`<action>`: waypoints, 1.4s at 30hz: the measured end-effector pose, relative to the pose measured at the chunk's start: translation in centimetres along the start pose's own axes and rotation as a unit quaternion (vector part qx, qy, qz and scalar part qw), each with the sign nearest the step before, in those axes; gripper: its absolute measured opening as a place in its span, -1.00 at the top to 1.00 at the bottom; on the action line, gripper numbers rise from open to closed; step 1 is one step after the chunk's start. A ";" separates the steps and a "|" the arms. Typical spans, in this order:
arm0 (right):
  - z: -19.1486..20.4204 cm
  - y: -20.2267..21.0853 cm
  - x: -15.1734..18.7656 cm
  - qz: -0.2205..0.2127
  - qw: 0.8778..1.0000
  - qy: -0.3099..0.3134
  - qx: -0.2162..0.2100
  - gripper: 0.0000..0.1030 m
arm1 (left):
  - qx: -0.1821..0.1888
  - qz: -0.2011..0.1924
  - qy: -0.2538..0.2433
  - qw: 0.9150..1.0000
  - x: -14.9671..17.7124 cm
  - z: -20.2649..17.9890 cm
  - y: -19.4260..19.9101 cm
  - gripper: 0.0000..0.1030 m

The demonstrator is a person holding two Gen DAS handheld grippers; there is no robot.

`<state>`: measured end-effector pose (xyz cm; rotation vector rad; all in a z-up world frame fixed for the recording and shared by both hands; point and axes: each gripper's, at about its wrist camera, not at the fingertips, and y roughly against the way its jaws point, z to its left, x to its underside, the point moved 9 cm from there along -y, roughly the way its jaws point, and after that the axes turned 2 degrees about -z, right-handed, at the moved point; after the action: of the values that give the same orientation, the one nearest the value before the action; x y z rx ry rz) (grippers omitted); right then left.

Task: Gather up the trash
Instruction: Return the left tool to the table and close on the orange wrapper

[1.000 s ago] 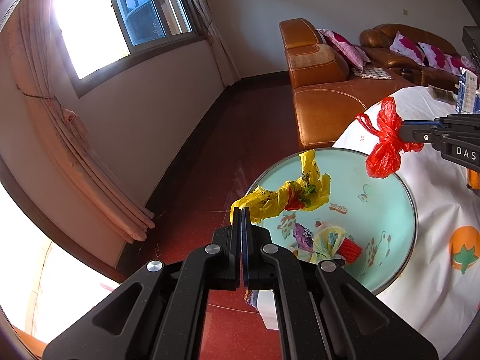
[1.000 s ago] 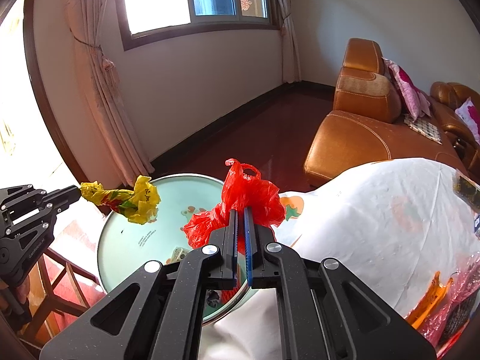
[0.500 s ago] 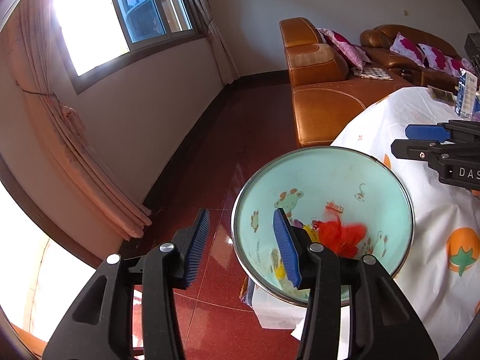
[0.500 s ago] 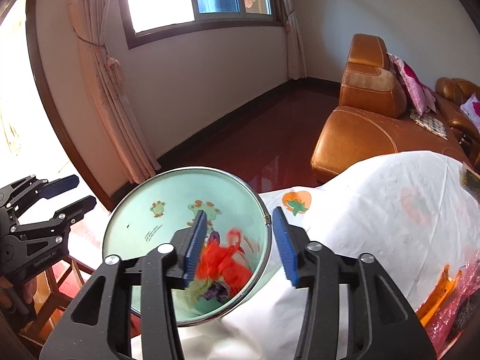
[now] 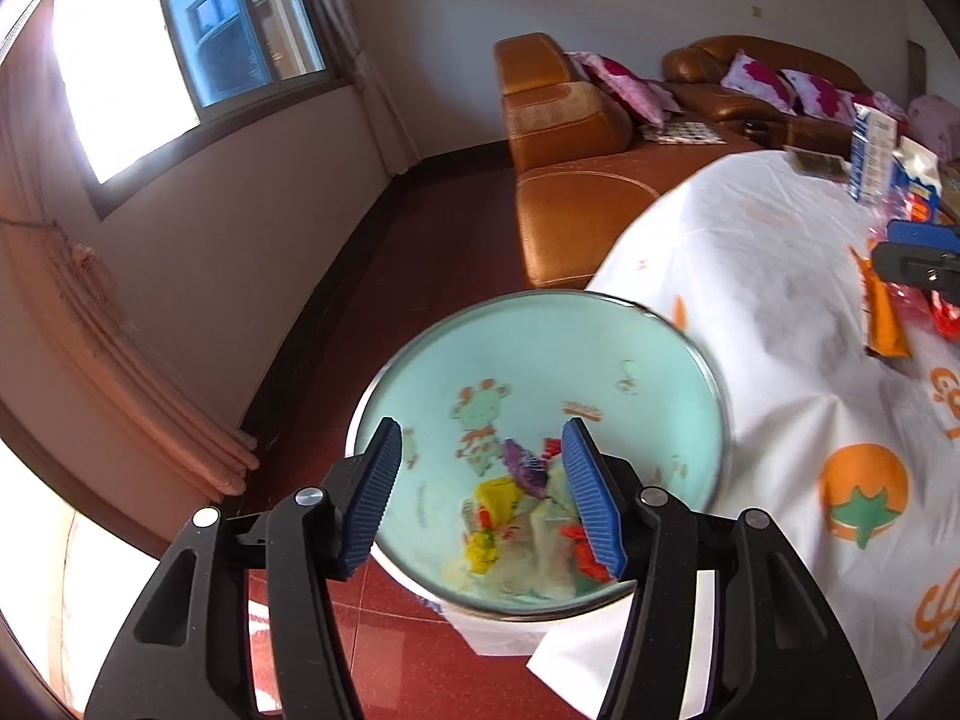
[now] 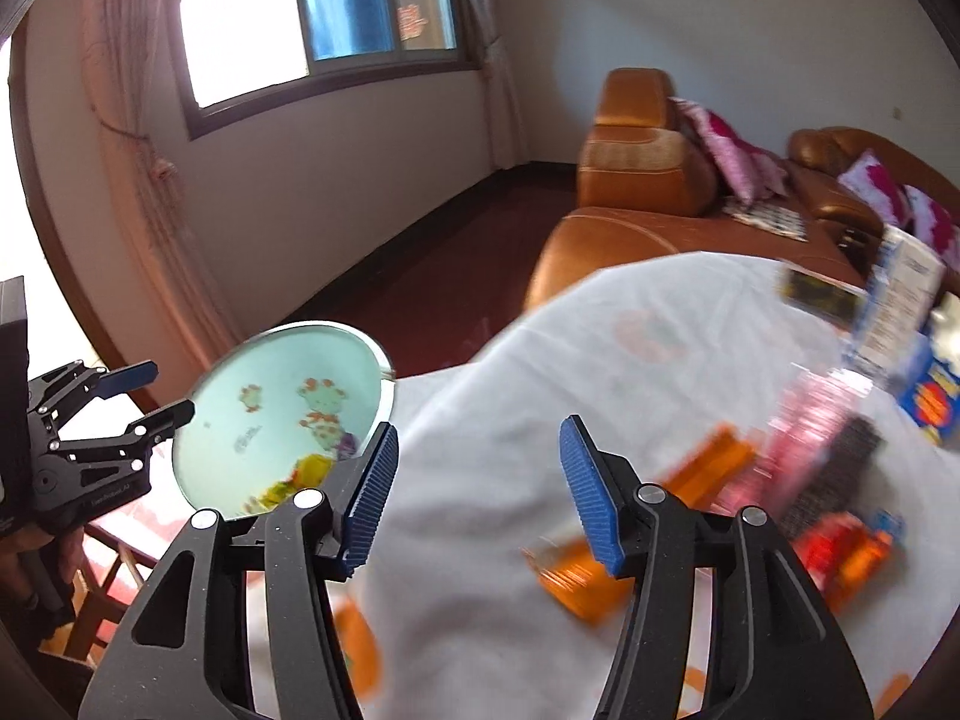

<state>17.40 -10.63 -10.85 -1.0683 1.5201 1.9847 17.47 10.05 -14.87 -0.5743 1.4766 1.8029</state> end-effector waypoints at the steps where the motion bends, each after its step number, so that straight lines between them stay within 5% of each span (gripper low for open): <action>1: -1.1 0.8 0.5 -0.002 1.000 -0.006 0.009 -0.11 | 0.006 -0.001 -0.006 1.000 -0.2 -1.0 0.0 -0.17; 10: -13.8 9.0 6.6 -0.020 0.987 -0.099 0.122 -0.24 | 0.066 -0.017 -0.064 0.996 -2.3 -10.6 1.0 -0.21; 18: -21.3 13.2 11.1 -0.027 0.968 -0.161 0.189 -0.31 | 0.115 -0.035 -0.101 0.988 -4.1 -19.6 2.1 -0.21; 28: -23.0 14.6 13.4 -0.035 0.962 -0.188 0.193 -0.39 | 0.124 -0.007 -0.141 0.982 -3.7 -25.8 -0.7 -0.21; 33: -23.0 14.3 13.5 -0.034 0.963 -0.190 0.188 -0.40 | 0.144 0.002 -0.148 0.978 -3.6 -26.0 -1.5 0.51; 42: -22.1 13.6 13.6 -0.028 0.966 -0.186 0.180 -0.40 | 0.148 -0.029 -0.162 0.975 -4.1 -23.9 0.1 0.61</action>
<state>6.26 -37.33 -15.39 -0.5483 1.5396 1.6643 17.56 -14.09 -17.61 -0.1630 1.4450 1.5088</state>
